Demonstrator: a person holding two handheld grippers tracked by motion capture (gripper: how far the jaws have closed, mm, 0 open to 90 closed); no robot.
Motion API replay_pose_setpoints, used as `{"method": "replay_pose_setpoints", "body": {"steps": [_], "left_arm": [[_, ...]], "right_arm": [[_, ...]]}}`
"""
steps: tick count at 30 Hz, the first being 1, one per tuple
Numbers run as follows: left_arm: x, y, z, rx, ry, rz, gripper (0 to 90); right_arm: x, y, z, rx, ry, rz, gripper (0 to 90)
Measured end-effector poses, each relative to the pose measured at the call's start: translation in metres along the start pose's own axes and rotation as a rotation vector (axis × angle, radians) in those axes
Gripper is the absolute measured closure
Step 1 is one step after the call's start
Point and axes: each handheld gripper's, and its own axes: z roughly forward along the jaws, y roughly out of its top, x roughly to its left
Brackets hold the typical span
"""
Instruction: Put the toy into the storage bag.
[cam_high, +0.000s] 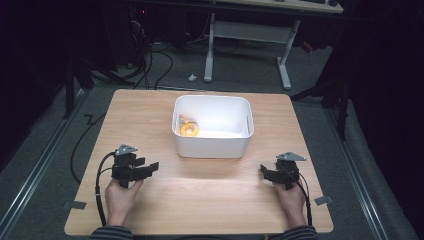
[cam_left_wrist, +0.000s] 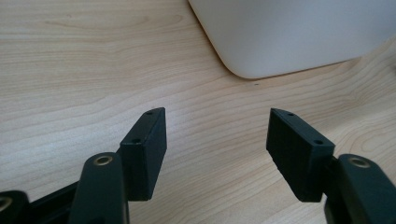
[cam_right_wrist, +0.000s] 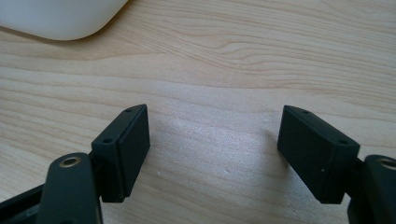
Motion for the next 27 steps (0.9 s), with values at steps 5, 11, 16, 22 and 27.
{"method": "replay_pose_setpoints", "body": {"steps": [5, 11, 16, 22, 27], "left_arm": [[0.000, -0.001, 0.004, 0.007, 0.009, 0.010, 38.5], [-0.001, -0.005, 0.010, 0.011, 0.013, 0.003, 38.5], [0.000, -0.008, 0.014, 0.011, 0.021, 0.000, 38.4], [0.001, -0.011, 0.020, 0.021, 0.043, 0.003, 38.3], [0.001, -0.012, 0.023, 0.025, 0.060, 0.020, 38.2]], "right_arm": [[0.000, 0.000, 0.000, -0.001, 0.000, 0.000, 25.6], [0.000, 0.000, 0.000, -0.001, 0.000, -0.001, 25.6], [0.000, 0.000, 0.000, 0.000, 0.000, 0.000, 25.6], [0.000, 0.000, 0.000, 0.000, 0.000, 0.000, 25.6], [0.000, 0.000, 0.000, 0.000, 0.000, 0.002, 25.6]]}}
